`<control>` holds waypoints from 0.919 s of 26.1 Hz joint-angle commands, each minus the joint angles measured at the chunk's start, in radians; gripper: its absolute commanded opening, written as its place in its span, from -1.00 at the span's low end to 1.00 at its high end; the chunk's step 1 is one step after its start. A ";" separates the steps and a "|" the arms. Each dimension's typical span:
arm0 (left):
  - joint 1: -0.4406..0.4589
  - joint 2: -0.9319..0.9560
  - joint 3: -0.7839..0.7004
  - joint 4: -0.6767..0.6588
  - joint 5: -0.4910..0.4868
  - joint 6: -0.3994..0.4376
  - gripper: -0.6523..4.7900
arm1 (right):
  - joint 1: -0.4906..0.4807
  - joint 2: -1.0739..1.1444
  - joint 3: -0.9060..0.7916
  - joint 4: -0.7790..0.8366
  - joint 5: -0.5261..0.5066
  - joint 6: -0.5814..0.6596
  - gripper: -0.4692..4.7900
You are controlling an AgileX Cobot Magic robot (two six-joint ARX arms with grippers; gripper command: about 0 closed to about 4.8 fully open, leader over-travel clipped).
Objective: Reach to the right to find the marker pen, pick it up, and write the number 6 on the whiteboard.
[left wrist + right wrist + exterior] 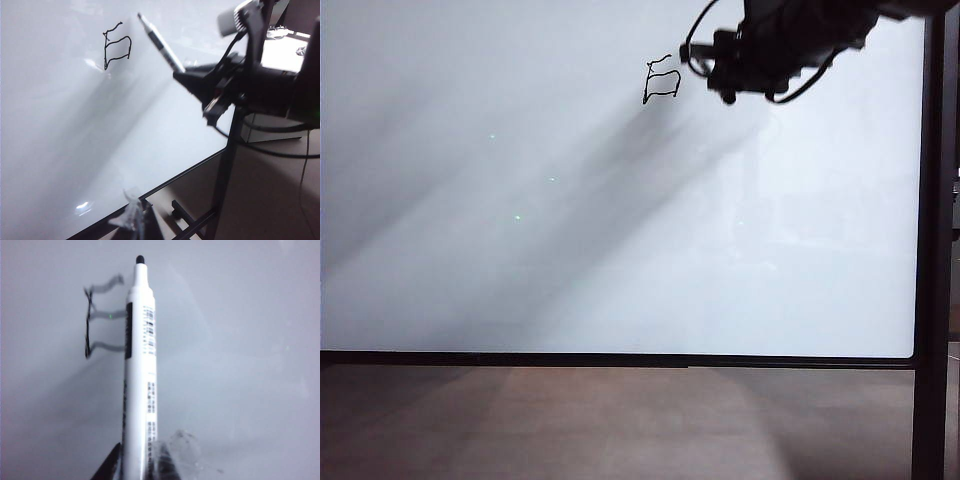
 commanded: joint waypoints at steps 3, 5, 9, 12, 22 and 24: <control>-0.002 -0.003 0.006 0.013 0.004 -0.004 -0.78 | 0.000 -0.077 0.007 0.005 0.000 0.005 -0.70; -0.002 -0.003 0.006 0.014 0.004 -0.004 -0.78 | 0.000 -0.114 0.007 -0.010 0.000 0.005 -0.70; -0.002 -0.003 0.006 0.014 0.004 -0.003 -0.78 | 0.000 -0.191 0.007 -0.061 0.000 0.004 -0.70; -0.002 -0.003 0.006 0.014 0.004 -0.003 -0.78 | -0.004 -0.259 0.007 -0.122 0.005 0.000 -0.70; -0.002 -0.003 0.006 0.014 0.004 -0.003 -0.78 | -0.035 -0.512 0.007 -0.325 0.073 -0.048 -0.70; -0.002 -0.003 0.006 0.014 0.005 -0.003 -0.78 | -0.055 -0.544 0.007 -0.354 0.083 -0.048 -0.70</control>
